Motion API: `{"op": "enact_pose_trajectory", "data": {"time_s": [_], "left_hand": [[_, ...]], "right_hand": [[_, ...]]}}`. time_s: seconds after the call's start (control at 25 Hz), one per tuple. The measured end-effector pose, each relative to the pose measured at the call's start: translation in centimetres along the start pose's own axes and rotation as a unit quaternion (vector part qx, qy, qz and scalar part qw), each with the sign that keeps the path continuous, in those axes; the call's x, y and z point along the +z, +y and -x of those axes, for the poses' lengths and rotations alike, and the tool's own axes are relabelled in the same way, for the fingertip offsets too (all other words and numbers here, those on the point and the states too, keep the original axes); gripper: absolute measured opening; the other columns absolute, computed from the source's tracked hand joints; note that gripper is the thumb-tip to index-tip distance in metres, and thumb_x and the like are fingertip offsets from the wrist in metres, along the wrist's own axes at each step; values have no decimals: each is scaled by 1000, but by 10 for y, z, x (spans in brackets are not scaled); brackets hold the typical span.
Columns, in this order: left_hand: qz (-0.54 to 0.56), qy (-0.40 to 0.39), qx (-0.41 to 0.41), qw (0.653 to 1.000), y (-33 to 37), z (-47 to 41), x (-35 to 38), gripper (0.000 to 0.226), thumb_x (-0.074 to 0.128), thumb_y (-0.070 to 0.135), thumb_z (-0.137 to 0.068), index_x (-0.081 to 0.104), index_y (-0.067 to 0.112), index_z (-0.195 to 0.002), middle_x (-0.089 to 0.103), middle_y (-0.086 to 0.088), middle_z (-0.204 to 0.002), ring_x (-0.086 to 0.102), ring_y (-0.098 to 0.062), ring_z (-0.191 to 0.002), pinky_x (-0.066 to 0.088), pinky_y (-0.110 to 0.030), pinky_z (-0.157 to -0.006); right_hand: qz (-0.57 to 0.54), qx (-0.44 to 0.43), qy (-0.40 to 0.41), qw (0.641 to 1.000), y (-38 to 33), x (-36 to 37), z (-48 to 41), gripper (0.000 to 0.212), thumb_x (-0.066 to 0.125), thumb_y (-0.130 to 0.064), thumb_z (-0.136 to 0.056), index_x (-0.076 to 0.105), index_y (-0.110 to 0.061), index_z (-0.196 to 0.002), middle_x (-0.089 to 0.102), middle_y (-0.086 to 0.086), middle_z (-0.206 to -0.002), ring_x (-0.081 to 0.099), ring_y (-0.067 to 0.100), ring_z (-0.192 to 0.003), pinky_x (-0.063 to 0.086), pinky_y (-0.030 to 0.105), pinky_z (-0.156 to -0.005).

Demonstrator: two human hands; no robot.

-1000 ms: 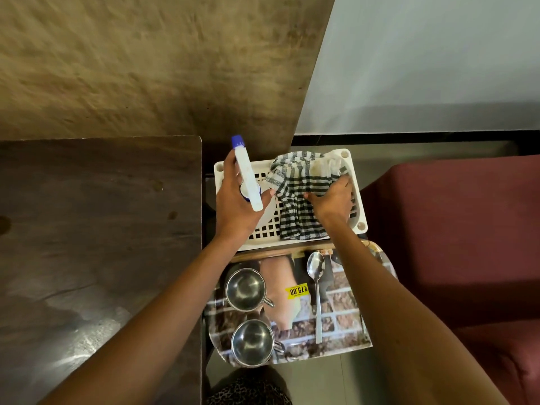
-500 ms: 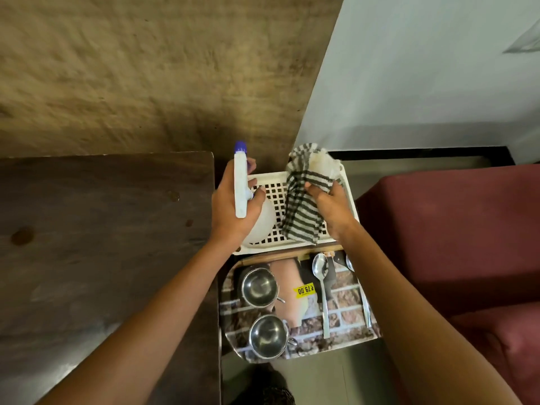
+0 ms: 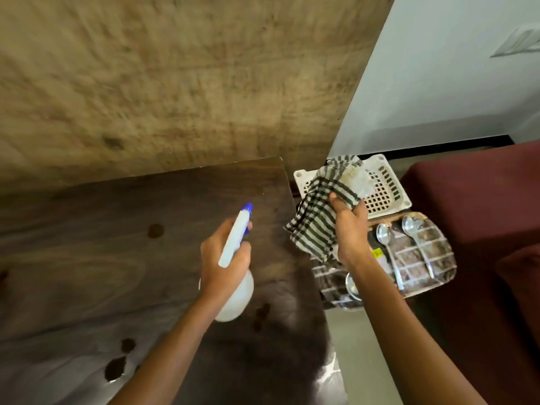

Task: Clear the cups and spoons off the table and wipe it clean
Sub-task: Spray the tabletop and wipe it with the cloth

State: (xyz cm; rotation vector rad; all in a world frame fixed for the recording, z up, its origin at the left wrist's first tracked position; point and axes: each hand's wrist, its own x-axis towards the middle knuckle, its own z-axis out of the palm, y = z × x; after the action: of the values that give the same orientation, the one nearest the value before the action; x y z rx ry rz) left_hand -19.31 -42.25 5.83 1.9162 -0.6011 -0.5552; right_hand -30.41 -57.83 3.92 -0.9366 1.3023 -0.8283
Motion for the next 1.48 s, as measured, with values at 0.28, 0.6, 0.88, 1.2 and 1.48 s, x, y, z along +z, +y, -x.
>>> {"op": "enact_pose_trajectory", "data": {"time_s": [0.28,0.6,0.88,1.2,1.48], "left_hand": [[-85,-63,-147,983,-36,-7,-38,14,58,5,-85,59,9,-98,59,-9,-88,51,-15,-62,38,-15,-44],[-119,-56,-185,974,-38,-7,-49,29,58,13,-89,50,6,-116,47,-7,-98,44,-12,-63,41,-18,-54],[-106,-14,-240,965,-53,-2,-76,37,62,18,-88,49,6,-120,51,-10,-107,50,-17,-79,46,-25,-62],[-91,26,-276,956,-69,-3,-104,39,60,16,-88,45,8,-123,48,-9,-106,47,-17,-72,45,-25,-60],[-113,-76,-193,972,-69,12,-100,17,60,1,-82,62,15,-92,61,-8,-91,54,-12,-71,42,-20,-55]], "right_hand": [[58,0,13,998,39,17,76,44,54,-16,-93,40,-11,-135,54,0,-126,49,19,-120,36,39,-108],[96,-9,22,995,67,10,102,36,54,-14,-93,46,-14,-128,60,-3,-113,56,20,-112,41,46,-103],[107,-21,15,994,80,17,111,35,56,-14,-92,49,-12,-127,62,-2,-112,58,18,-109,42,45,-102],[127,-15,-23,991,92,36,121,34,55,-13,-92,49,-16,-125,62,-6,-107,58,16,-106,43,44,-100],[116,-5,-21,993,91,36,122,36,54,-12,-93,47,-13,-128,60,-13,-100,57,15,-104,43,38,-98]]}}
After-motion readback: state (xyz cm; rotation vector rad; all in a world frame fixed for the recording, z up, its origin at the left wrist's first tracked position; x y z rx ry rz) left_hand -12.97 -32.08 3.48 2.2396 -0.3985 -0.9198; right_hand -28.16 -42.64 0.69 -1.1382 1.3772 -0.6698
